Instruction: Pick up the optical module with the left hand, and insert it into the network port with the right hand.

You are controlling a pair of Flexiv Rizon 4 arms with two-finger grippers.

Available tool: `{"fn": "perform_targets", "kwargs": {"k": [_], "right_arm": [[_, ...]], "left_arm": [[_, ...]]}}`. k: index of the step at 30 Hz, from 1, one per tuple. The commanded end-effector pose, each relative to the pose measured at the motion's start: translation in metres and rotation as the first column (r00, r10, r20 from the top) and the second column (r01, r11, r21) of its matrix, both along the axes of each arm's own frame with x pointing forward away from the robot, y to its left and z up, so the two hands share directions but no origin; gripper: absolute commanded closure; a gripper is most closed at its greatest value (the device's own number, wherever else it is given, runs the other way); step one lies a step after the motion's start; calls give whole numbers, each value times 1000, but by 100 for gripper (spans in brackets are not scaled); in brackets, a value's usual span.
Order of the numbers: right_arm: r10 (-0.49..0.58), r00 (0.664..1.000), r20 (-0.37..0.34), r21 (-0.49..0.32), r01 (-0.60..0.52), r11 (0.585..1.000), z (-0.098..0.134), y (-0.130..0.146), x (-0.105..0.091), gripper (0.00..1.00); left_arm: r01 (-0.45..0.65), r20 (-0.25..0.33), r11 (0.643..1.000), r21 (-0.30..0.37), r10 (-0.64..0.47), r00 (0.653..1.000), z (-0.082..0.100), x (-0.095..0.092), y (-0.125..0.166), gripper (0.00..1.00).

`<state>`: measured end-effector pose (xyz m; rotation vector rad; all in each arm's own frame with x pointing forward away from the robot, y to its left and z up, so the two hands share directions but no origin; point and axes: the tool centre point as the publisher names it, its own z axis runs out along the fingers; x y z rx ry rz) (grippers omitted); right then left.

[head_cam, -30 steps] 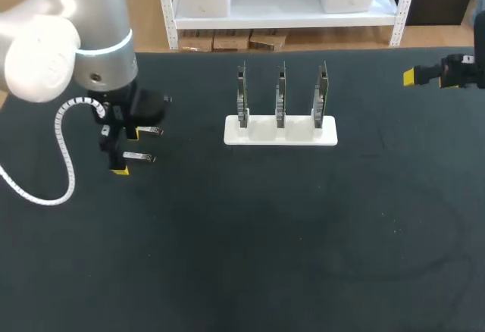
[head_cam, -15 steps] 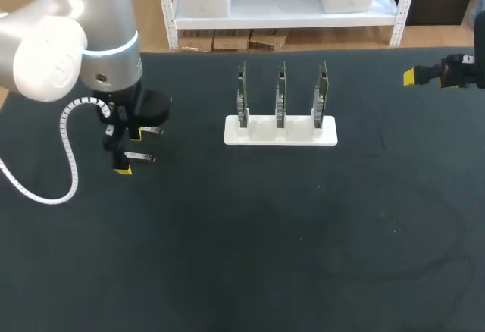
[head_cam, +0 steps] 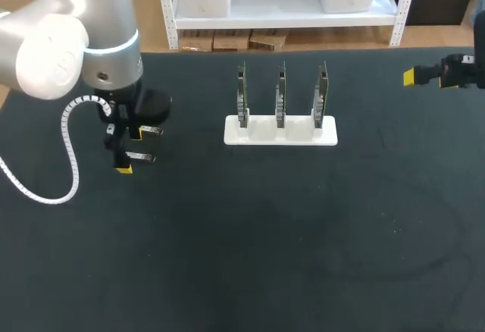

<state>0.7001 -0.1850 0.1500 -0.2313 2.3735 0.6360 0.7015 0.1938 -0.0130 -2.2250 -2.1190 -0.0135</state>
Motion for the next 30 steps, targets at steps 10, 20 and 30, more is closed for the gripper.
{"fn": "perform_targets", "kwargs": {"k": [10,20,30], "right_arm": [[0,1000,0,0,0,1000,0,0,0,0],[0,1000,0,0,0,1000,0,0,0,0],[0,1000,0,0,0,1000,0,0,0,0]], "left_arm": [[4,1,1000,-2,-4,1000,-2,0,2,0],[4,-9,1000,-9,-4,1000,-5,2,3,0],[3,-13,1000,-10,-3,1000,-7,4,6,54]]}}
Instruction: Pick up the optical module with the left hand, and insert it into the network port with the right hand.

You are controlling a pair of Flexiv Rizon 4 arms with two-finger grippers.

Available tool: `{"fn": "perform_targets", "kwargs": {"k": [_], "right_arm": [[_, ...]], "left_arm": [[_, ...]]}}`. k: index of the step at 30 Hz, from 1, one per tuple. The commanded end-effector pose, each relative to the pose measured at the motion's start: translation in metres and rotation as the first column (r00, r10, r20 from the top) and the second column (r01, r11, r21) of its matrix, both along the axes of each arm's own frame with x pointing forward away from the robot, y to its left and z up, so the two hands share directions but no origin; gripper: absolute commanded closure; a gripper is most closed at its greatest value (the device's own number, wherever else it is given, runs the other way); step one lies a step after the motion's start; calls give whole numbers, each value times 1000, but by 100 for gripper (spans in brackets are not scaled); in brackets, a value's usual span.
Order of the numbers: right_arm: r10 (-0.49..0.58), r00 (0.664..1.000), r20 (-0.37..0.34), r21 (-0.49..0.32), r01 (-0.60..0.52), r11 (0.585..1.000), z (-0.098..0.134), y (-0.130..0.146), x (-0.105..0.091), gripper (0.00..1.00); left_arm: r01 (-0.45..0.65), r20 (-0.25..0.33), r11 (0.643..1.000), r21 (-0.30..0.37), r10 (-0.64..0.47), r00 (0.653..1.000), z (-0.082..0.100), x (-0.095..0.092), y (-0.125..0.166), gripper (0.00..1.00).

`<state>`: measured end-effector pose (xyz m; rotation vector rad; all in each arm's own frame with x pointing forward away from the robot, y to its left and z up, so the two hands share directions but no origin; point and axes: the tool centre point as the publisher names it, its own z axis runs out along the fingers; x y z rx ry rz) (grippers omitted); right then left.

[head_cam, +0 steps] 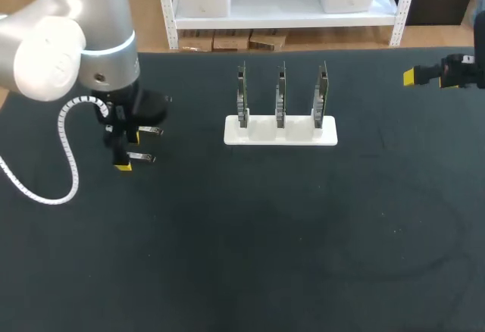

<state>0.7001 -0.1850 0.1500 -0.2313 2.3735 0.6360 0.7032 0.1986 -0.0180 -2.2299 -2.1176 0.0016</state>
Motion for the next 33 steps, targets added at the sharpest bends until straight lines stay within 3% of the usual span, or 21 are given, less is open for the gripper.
{"fn": "perform_targets", "kwargs": {"k": [1,2,3,5,6,9,10,12,18,33], "right_arm": [[0,1000,0,0,0,1000,0,0,0,0],[0,1000,0,0,0,1000,0,0,0,0],[0,1000,0,0,0,1000,0,0,0,0],[0,1000,0,0,0,1000,0,0,0,0],[0,1000,0,0,0,1000,0,0,0,0],[0,1000,0,0,0,1000,0,0,0,0],[0,1000,0,0,0,1000,0,0,0,0],[0,1000,0,0,0,1000,0,0,0,0],[0,1000,0,0,0,1000,0,0,0,0],[0,1000,0,0,0,1000,0,0,0,0]], "left_arm": [[1,-8,1000,-2,-1,1000,-2,3,1,54],[1,-9,1000,-4,-1,1000,-3,2,2,68],[1,-10,1000,-4,-1,1000,-3,2,2,72],[0,-14,1000,-5,0,1000,-5,2,2,71],[0,-16,1000,-4,0,1000,-6,2,2,63],[0,-21,1000,-7,0,1000,-8,1,3,71],[0,-22,1000,-7,0,1000,-9,0,4,75],[-4,-27,1000,-5,4,1000,-11,0,5,100],[-2,-39,1000,-13,1,999,-11,-4,5,100],[-12,48,996,-91,16,999,51,-15,-29,100]]}}
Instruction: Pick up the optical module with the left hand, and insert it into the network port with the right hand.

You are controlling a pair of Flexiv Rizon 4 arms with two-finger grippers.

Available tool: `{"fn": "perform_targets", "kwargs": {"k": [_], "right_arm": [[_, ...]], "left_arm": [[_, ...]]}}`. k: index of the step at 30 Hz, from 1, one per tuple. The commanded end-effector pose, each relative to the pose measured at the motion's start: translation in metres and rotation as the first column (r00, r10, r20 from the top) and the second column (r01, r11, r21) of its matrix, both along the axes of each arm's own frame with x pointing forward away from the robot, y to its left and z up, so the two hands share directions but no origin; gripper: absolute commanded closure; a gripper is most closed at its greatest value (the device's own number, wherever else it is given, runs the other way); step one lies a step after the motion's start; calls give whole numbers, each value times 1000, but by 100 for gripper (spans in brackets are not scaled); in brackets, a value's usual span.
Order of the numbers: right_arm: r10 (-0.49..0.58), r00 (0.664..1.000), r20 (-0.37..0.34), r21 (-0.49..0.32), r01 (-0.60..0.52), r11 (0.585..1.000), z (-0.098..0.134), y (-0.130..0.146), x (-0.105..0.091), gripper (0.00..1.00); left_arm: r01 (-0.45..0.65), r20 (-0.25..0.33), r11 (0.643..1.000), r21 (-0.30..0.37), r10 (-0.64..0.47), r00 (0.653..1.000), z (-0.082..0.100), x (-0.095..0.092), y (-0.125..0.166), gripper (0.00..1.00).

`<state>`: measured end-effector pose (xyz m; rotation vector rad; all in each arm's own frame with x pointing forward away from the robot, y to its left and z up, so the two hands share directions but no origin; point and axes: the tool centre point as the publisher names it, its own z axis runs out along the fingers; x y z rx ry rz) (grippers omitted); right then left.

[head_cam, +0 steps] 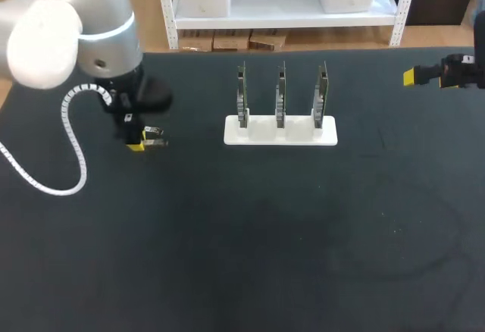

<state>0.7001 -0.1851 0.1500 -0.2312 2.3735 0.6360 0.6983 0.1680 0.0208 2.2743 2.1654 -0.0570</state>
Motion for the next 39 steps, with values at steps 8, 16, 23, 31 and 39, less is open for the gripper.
{"fn": "perform_targets", "kwargs": {"k": [8,16,23,31,39], "right_arm": [[0,1000,0,0,0,1000,0,0,0,0],[0,1000,0,0,0,1000,0,0,0,0],[0,1000,0,0,0,1000,0,0,0,0],[0,1000,0,0,0,1000,0,0,0,0],[0,1000,0,0,0,1000,0,0,0,0]], "left_arm": [[-17,22,990,-138,20,1000,34,-14,-12,100],[-11,75,971,-237,29,997,66,-5,-33,100],[15,116,948,-319,24,993,87,3,-50,100],[10,149,923,-385,51,988,109,15,-50,100],[22,210,928,-373,62,976,124,19,-48,100]]}}
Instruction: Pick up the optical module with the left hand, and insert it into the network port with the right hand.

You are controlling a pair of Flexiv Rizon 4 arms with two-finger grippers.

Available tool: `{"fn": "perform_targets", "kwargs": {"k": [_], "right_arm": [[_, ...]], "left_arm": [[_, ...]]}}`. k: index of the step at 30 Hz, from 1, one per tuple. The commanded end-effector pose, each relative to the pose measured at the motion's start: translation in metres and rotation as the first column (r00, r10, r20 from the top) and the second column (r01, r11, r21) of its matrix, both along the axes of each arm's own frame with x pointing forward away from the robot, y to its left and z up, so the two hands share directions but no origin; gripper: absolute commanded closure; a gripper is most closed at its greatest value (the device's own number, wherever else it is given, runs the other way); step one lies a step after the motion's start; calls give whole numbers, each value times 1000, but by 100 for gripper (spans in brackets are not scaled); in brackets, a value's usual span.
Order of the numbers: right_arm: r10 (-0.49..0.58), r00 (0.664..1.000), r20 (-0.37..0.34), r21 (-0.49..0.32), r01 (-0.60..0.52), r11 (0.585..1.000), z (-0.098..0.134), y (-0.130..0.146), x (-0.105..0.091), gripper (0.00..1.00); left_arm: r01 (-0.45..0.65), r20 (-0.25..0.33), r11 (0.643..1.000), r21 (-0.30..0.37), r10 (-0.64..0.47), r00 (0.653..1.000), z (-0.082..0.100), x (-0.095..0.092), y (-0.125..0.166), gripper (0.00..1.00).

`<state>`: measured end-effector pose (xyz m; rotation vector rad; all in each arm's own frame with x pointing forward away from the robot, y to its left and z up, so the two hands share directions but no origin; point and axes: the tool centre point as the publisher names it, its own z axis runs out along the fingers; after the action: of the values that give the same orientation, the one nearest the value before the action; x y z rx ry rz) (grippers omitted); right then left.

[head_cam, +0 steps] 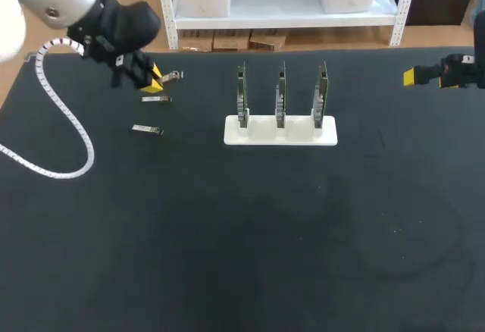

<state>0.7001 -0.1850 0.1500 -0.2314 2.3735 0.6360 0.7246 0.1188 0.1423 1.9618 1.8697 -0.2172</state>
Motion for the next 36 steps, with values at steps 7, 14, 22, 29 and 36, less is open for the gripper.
{"fn": "perform_targets", "kwargs": {"k": [7,14,22,29,36], "right_arm": [[0,1000,0,0,0,1000,0,0,0,0],[0,1000,0,0,0,1000,0,0,0,0],[0,1000,0,0,0,1000,0,0,0,0],[0,1000,0,0,0,1000,0,0,0,0],[0,1000,0,0,0,1000,0,0,0,0]], "left_arm": [[-16,16,1000,5,16,1000,3,-8,1,100],[-16,16,1000,5,16,1000,3,-8,1,100],[-16,16,1000,5,16,1000,3,-8,1,100],[5,19,1000,-15,-5,1000,16,-3,-9,100],[41,69,997,-69,-37,997,64,-4,-39,100]]}}
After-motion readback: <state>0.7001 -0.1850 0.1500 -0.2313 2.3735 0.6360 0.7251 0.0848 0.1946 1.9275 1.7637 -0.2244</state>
